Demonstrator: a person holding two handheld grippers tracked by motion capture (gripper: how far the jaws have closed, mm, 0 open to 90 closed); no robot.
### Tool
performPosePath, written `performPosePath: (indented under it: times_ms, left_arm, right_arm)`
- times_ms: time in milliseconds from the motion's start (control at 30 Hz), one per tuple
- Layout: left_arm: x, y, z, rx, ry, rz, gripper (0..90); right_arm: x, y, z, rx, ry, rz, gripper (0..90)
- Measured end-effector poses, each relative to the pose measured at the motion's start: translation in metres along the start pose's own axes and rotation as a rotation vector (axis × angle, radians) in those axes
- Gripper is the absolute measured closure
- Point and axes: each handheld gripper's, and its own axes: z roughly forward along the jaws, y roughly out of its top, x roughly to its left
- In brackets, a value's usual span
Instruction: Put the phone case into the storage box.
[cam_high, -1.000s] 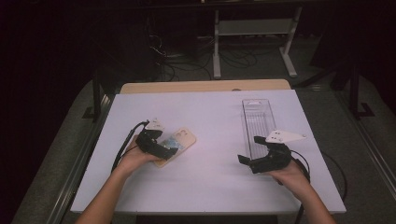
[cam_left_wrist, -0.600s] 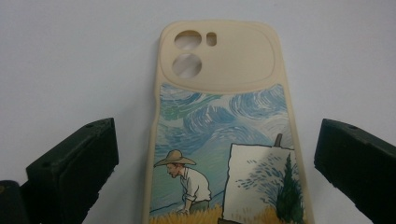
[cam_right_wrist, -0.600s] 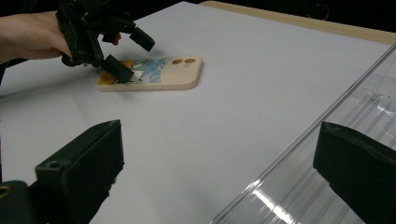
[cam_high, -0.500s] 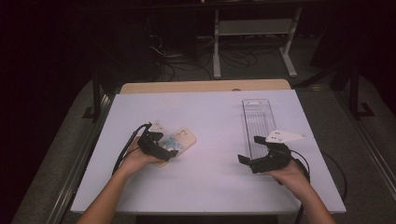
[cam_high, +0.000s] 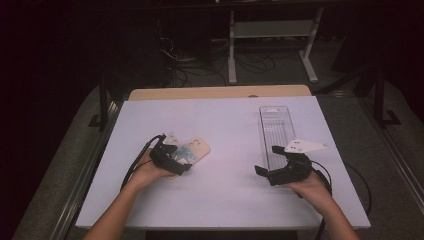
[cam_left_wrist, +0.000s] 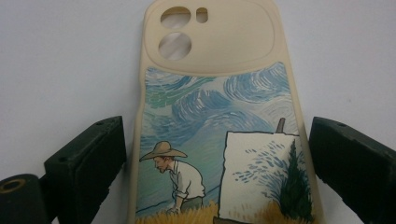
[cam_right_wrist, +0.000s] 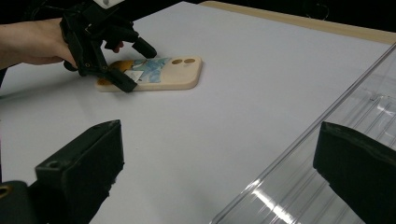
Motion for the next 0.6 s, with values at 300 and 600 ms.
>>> performPosePath:
  times_ms: [300, 600]
  left_arm:
    - [-0.0002, -0.0022, -0.0012, -0.008, -0.009, -0.004, 9.7]
    - [-0.0017, -0.0025, -0.0013, -0.004, 0.005, -0.001, 10.0]
  right_arm:
    - [-0.0002, 0.0001, 0.0001, 0.0, -0.001, 0.0, 1.4]
    - [0.0, 0.0, 0.0, 0.0, -0.001, 0.0, 1.4]
